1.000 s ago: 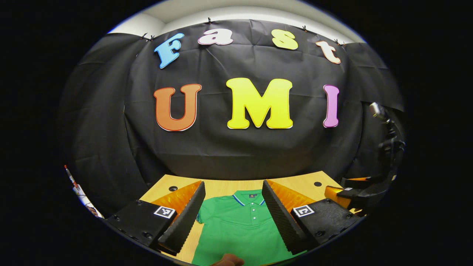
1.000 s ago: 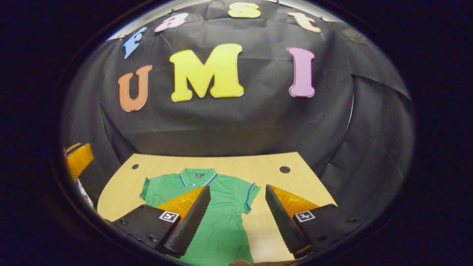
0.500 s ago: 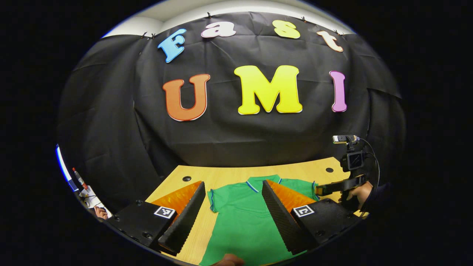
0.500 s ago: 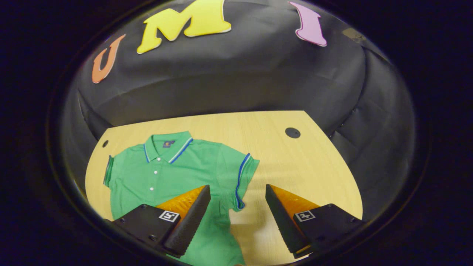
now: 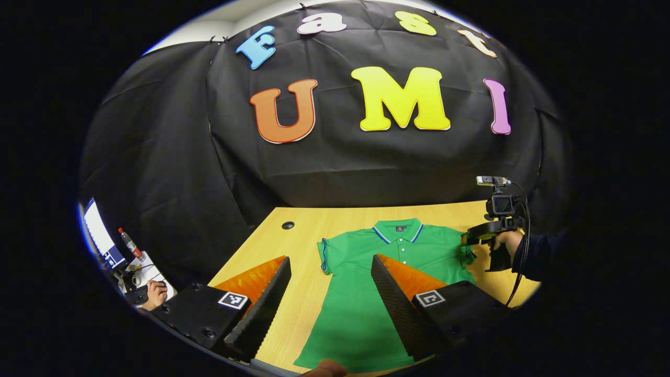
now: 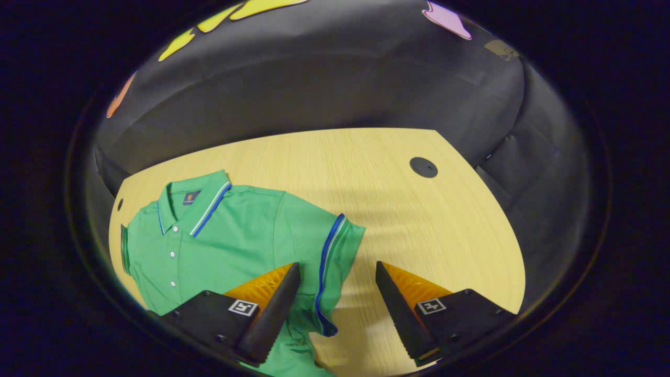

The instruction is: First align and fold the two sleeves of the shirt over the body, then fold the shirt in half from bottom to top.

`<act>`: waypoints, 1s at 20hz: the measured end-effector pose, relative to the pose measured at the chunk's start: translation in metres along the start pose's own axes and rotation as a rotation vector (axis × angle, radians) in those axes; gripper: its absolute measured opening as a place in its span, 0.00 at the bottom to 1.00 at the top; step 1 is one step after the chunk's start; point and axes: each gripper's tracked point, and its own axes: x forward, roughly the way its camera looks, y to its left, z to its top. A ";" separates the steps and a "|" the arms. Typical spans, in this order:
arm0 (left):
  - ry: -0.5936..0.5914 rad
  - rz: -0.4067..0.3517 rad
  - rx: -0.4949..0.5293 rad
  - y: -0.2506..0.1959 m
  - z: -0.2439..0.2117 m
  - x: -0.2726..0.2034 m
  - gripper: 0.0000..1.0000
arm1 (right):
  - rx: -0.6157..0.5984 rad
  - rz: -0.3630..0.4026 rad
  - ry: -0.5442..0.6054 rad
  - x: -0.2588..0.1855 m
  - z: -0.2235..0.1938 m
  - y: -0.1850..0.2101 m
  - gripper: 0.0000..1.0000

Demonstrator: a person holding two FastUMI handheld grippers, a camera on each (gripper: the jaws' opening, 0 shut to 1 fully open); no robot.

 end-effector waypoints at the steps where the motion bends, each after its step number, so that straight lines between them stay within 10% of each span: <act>1: 0.005 0.001 0.002 0.000 -0.002 -0.003 1.00 | -0.003 0.001 0.005 0.004 0.000 0.001 0.91; 4: 0.016 0.001 0.001 -0.003 -0.005 -0.005 1.00 | -0.014 0.009 0.028 0.008 -0.006 0.004 0.81; 9: 0.036 0.004 0.007 -0.006 -0.010 -0.007 1.00 | -0.016 0.009 0.039 0.009 -0.008 0.001 0.09; 20: 0.046 0.023 -0.018 0.000 -0.016 -0.011 1.00 | -0.118 0.143 -0.118 -0.045 0.031 0.046 0.09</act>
